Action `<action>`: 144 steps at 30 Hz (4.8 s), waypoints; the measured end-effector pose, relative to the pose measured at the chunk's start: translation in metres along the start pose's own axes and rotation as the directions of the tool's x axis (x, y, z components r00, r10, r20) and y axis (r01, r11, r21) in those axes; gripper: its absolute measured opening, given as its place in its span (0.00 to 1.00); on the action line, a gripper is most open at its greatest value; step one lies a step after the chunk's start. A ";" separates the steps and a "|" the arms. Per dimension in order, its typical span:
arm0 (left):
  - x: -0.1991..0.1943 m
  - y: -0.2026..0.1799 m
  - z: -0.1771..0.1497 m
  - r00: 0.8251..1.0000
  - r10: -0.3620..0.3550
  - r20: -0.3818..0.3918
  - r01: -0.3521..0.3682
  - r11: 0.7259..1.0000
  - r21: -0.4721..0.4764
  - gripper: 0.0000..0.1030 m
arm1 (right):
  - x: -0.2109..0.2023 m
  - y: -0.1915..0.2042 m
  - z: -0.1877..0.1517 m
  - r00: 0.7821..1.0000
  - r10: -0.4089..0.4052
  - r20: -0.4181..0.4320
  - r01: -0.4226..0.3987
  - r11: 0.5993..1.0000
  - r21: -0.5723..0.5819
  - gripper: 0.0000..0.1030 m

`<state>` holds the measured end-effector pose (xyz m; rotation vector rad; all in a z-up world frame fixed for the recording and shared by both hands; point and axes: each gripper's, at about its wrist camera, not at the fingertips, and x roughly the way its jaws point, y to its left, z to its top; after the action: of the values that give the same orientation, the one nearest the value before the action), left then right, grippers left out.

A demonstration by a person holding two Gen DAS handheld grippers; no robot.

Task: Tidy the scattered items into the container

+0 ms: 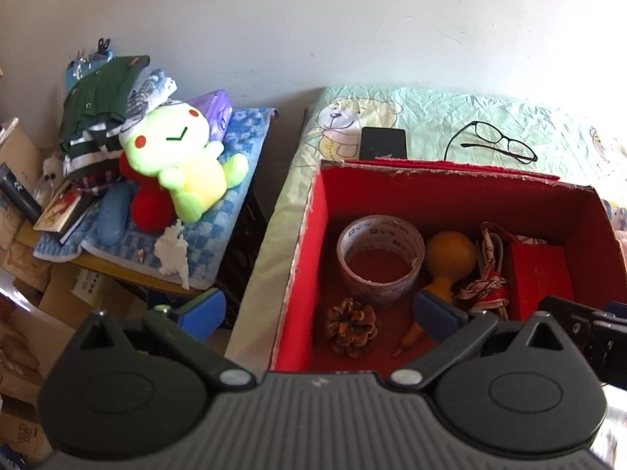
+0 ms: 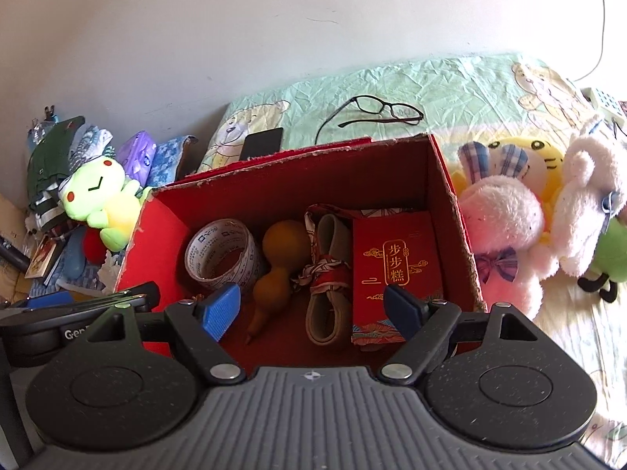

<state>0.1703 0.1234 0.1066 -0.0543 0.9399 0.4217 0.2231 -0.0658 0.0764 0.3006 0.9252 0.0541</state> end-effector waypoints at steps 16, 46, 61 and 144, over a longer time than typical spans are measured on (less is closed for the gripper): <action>0.023 -0.007 0.001 0.998 0.029 -0.064 -0.027 0.999 0.026 0.99 | 0.026 -0.004 0.006 0.994 -0.027 -0.110 0.028 1.000 0.013 0.81; 0.032 -0.022 -0.003 0.997 -0.004 -0.078 0.010 0.998 0.069 0.99 | 0.025 -0.017 0.001 0.990 -0.091 -0.105 0.097 0.994 0.049 0.81; 0.056 -0.019 0.014 0.981 -0.031 -0.190 0.049 0.995 0.088 0.99 | 0.039 0.013 0.021 0.973 -0.217 -0.083 0.212 0.975 -0.066 0.81; -0.053 -0.082 -0.143 0.980 0.030 -0.194 -0.033 0.999 -0.012 0.99 | -0.065 -0.067 -0.102 0.991 -0.104 -0.080 0.087 0.978 -0.191 0.79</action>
<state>0.0630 -0.0013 0.0528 -0.0956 1.1313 0.4581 0.0972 -0.1175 0.0510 0.0791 1.0152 0.0659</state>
